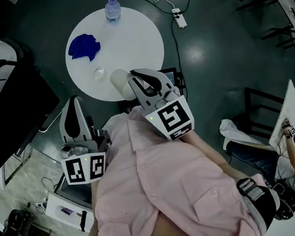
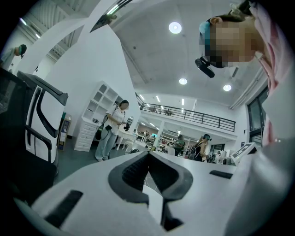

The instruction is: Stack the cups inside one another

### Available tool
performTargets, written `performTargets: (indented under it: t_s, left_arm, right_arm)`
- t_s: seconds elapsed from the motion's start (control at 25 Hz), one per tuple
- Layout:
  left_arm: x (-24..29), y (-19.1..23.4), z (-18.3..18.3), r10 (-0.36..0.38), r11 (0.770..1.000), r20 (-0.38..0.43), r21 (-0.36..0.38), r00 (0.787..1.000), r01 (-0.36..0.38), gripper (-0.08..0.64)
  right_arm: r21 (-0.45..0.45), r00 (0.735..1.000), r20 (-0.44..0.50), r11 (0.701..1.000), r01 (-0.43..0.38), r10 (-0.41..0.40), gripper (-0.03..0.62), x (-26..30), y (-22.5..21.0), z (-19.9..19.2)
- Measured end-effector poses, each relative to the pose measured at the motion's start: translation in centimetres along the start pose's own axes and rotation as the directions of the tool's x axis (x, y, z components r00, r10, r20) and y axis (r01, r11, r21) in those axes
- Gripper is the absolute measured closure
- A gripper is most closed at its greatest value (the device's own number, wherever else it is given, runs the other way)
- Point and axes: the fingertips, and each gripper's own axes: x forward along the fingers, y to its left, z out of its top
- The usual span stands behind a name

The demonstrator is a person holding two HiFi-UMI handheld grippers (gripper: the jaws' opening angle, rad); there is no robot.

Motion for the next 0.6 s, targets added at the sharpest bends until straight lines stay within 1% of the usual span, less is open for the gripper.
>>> performTargets:
  t_s: [0.6]
  left_arm:
    - [-0.46,0.31,0.17,0.007,1.0,0.014,-0.008,1.0,-0.006,0.551]
  right_arm:
    - [-0.008,1.0,-0.015,1.0,-0.011,0.011,0.551,0.39,0.53,-0.26]
